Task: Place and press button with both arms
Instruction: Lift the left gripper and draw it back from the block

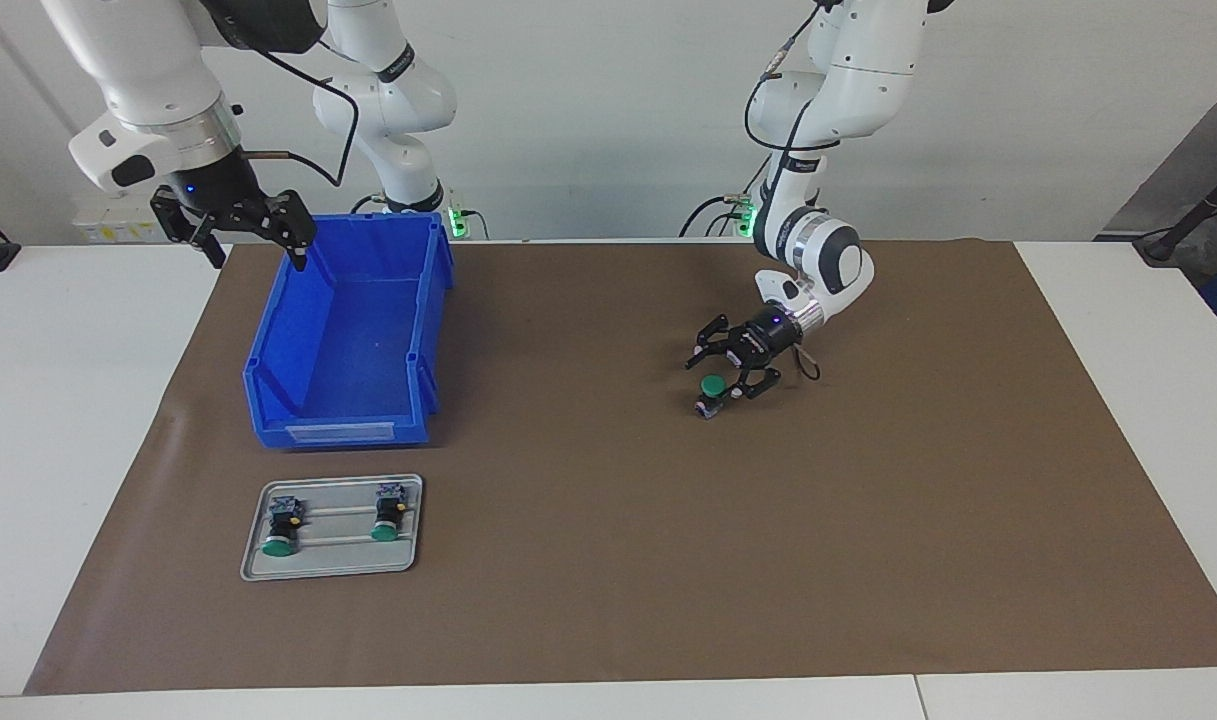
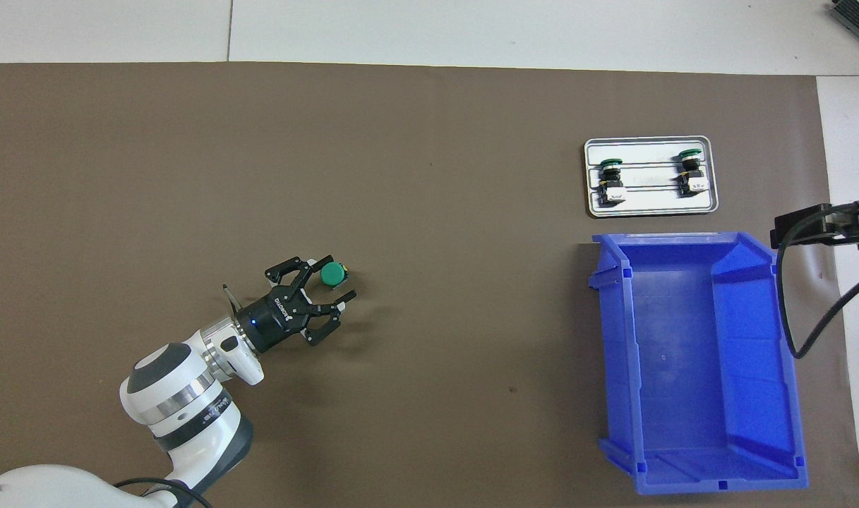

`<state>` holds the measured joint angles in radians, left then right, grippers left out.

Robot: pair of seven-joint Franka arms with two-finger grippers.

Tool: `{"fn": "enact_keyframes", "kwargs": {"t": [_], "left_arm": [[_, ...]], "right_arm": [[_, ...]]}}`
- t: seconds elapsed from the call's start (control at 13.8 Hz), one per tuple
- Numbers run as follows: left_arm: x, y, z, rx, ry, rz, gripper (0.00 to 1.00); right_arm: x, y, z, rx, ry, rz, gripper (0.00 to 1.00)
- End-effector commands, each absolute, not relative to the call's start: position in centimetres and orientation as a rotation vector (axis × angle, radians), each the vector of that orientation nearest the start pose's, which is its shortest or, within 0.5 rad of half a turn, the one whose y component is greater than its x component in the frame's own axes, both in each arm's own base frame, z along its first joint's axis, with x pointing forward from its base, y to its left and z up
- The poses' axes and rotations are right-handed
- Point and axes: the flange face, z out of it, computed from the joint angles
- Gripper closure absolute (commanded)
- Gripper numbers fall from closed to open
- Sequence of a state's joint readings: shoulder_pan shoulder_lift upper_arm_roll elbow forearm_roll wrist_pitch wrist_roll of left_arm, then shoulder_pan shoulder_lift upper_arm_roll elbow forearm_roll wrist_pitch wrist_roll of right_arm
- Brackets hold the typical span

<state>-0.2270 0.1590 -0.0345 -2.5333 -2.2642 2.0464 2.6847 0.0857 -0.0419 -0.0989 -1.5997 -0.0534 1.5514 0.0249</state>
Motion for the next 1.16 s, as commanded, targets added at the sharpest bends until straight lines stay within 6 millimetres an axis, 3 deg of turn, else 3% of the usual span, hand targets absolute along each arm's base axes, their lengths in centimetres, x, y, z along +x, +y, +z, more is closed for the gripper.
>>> {"fn": "enact_keyframes", "kwargs": {"t": [0.0, 0.58, 0.73, 1.09], "left_arm": [[43.8, -14.7, 22.7, 1.787, -0.819, 1.431, 0.05], [45.1, -9.0, 24.4, 1.818, -0.885, 1.284, 0.05], [45.4, -7.9, 26.5, 1.914, -0.873, 1.235, 0.05], [48.5, -6.2, 32.4, 2.095, -0.941, 0.97, 0.05]], "right_arm": [[53.5, -1.4, 63.4, -3.171, 0.037, -0.002, 0.0], [53.5, -1.4, 63.4, -3.171, 0.037, -0.002, 0.0], [53.5, -1.4, 63.4, -3.171, 0.037, -0.002, 0.0], [53.5, -1.4, 63.4, -3.171, 0.037, -0.002, 0.0]]}}
